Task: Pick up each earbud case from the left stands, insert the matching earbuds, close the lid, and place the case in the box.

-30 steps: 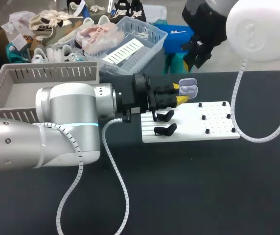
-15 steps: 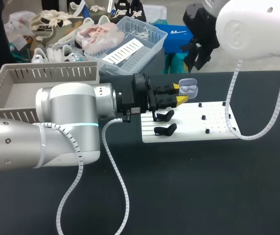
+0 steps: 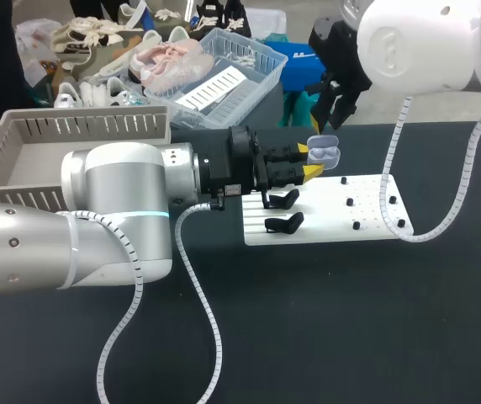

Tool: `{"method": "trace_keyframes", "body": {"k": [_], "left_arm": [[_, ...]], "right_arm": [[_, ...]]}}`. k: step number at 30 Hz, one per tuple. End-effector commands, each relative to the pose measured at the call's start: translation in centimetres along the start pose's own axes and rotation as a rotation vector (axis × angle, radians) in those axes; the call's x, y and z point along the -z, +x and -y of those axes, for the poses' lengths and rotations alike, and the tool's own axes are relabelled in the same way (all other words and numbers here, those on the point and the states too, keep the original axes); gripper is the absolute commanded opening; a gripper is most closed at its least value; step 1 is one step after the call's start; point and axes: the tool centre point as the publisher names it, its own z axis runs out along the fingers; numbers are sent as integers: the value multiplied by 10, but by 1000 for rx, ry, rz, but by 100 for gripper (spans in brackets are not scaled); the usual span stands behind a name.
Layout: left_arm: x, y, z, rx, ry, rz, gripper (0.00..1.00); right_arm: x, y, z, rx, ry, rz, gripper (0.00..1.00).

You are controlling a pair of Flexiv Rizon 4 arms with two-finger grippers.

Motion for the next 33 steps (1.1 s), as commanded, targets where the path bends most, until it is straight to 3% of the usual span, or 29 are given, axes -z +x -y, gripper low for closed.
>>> {"method": "trace_keyframes", "body": {"k": [1,25,33], "left_arm": [[-1,0,0,-2,-4,2,0],[-1,0,0,-2,-4,2,0],[-1,0,0,-2,-4,2,0]], "right_arm": [[1,5,-1,-5,1,2,30],[11,27,-15,-25,-7,16,32],[23,36,-12,-57,-19,60,35]]}}
